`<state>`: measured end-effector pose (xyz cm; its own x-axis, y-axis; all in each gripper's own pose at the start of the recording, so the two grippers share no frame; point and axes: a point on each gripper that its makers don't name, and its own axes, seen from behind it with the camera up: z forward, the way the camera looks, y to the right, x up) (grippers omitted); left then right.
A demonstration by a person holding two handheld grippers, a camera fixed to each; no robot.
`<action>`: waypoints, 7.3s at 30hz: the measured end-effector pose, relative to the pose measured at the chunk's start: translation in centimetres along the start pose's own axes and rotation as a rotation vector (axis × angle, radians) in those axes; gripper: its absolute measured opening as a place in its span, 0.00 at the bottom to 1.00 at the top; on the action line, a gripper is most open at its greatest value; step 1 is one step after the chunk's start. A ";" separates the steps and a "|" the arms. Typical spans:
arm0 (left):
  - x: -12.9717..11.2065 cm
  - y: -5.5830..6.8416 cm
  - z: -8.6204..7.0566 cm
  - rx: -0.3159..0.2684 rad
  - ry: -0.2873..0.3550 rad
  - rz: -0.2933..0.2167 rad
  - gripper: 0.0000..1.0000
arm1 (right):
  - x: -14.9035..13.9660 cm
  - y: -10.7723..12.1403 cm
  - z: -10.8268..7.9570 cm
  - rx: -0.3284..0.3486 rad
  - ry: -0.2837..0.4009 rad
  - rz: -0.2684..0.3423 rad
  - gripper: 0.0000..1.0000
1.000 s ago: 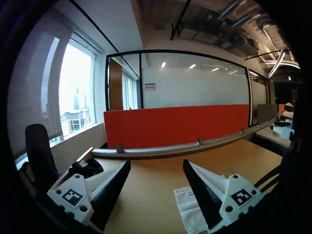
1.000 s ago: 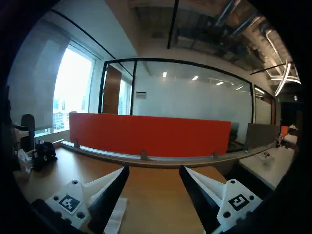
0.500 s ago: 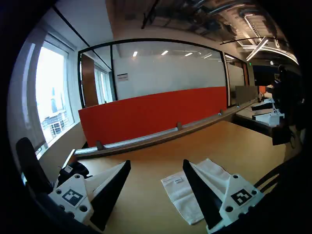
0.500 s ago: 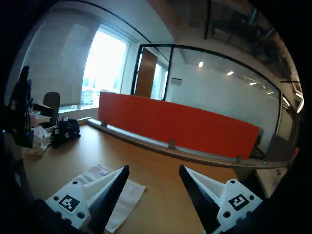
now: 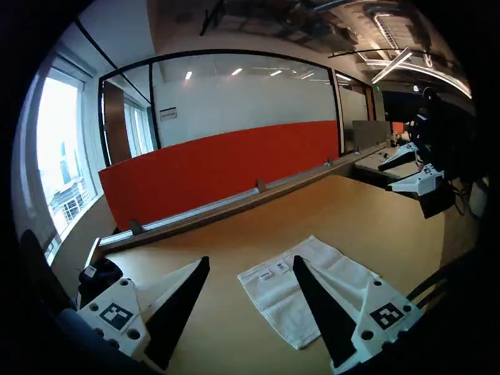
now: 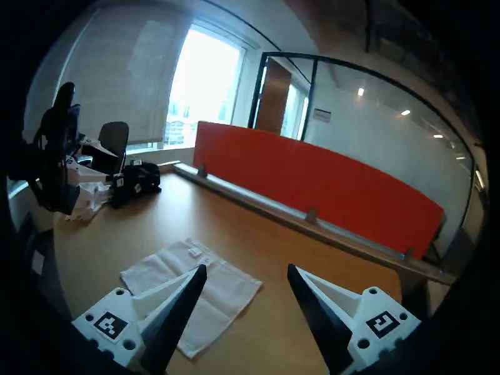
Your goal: Fold towel
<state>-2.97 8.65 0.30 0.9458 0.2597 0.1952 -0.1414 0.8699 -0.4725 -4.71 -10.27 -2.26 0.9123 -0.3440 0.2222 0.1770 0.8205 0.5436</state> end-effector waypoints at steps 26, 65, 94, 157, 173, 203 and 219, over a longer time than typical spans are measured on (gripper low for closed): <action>-11.2 6.5 3.1 -0.115 -0.179 0.036 0.99 | -10.5 -5.5 3.1 0.127 -0.162 -0.017 1.00; -25.7 10.9 5.0 -0.213 -0.538 0.014 0.99 | -23.9 -9.9 4.3 0.267 -0.421 -0.037 0.95; -26.2 12.0 4.9 -0.243 -0.601 0.014 0.82 | -25.2 -10.1 3.9 0.307 -0.479 0.004 0.33; -17.3 13.8 0.3 -0.234 -0.604 -0.113 0.15 | -16.4 -8.8 -2.8 0.281 -0.377 0.058 0.10; -15.6 15.4 -2.9 -0.250 -0.631 -0.188 0.15 | -14.5 -9.1 -5.7 0.289 -0.379 0.056 0.10; -14.7 11.3 5.1 -0.169 -0.623 -0.296 0.15 | -13.6 -4.3 1.4 0.261 -0.370 -0.006 0.10; -16.6 10.2 8.5 -0.144 -0.670 -0.270 0.14 | -15.4 -3.0 4.7 0.273 -0.409 -0.008 0.10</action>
<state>-22.58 16.78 -0.44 0.5537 0.2854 0.7823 0.1545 0.8879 -0.4332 -21.02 -9.61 -3.50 0.6817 -0.5461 0.4868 0.0306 0.6861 0.7268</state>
